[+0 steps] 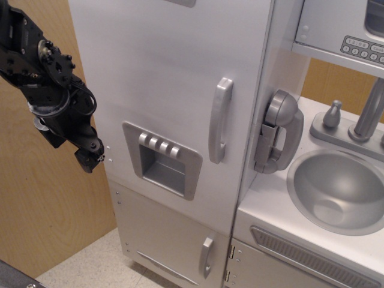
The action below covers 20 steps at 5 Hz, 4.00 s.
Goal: Open fridge
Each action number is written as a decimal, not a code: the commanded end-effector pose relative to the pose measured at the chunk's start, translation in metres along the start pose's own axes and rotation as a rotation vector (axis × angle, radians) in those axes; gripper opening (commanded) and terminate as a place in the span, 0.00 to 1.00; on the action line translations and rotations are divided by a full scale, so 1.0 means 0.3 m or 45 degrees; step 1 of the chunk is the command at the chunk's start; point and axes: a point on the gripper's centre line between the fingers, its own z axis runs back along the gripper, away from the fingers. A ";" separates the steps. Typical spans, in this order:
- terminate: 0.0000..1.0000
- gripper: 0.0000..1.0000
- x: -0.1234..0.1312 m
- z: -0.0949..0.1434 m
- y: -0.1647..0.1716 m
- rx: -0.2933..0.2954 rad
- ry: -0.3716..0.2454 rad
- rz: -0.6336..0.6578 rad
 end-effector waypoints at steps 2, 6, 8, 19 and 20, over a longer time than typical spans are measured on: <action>0.00 1.00 0.052 0.013 -0.091 0.038 -0.114 0.033; 0.00 1.00 0.337 0.191 -0.404 -0.196 -0.199 0.093; 0.00 1.00 0.416 0.188 -0.423 -0.162 -0.313 0.169; 0.00 1.00 -0.014 0.239 -0.323 -0.284 0.008 -0.006; 0.00 1.00 0.005 0.212 -0.451 -0.270 0.011 -0.076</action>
